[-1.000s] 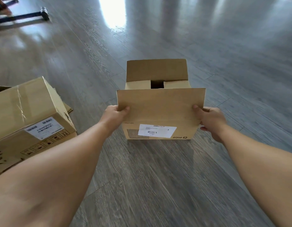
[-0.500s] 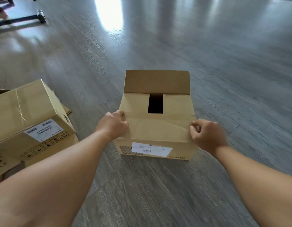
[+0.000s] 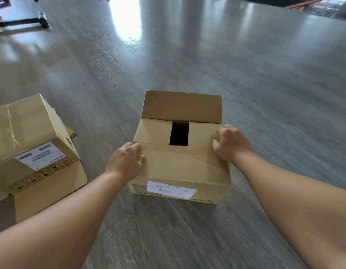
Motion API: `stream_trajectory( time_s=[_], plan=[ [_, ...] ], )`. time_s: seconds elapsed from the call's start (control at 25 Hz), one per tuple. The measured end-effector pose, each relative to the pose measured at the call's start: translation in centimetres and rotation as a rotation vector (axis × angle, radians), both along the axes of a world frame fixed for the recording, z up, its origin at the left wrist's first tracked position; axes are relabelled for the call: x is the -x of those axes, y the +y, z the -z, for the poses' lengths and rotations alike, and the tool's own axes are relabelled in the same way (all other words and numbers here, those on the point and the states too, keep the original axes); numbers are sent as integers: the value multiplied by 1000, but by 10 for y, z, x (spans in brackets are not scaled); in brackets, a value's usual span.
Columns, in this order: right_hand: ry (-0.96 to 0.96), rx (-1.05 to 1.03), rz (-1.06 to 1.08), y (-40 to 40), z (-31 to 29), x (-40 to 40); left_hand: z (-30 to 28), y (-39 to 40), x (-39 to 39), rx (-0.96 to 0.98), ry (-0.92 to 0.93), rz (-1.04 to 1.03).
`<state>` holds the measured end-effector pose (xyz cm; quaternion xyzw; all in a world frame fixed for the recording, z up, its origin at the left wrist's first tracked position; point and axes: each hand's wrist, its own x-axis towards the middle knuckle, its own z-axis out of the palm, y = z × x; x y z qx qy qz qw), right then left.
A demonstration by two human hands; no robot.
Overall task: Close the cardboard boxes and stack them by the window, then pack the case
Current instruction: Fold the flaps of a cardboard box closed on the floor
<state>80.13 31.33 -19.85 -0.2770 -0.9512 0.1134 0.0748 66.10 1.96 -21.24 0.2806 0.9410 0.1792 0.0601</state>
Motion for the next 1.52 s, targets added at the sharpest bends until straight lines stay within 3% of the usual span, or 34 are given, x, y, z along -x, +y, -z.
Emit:
stream_trajectory(
  time_s=[0.24,0.4,0.52,1.12,1.24,1.4,1.52],
  plan=[
    [-102,26,64,50,-24,76,3,4,-12,-110,3,38],
    [-137,149,231,72,-23,98,4,8,-14,-61,11,45],
    [-144,152,224,78,-23,99,2,8,-14,-33,14,53],
    [349,-30,46,9,-32,-6,-16,21,-25,65,-47,-28],
    [302,-8,18,-3,-17,-39,-19,26,-36,-26,-126,-124],
    [151,61,-24,-7,13,-75,-12,31,-42,-13,-139,-106],
    [45,199,42,-7,26,-86,-9,33,-35,-26,-307,-84]
  ],
)
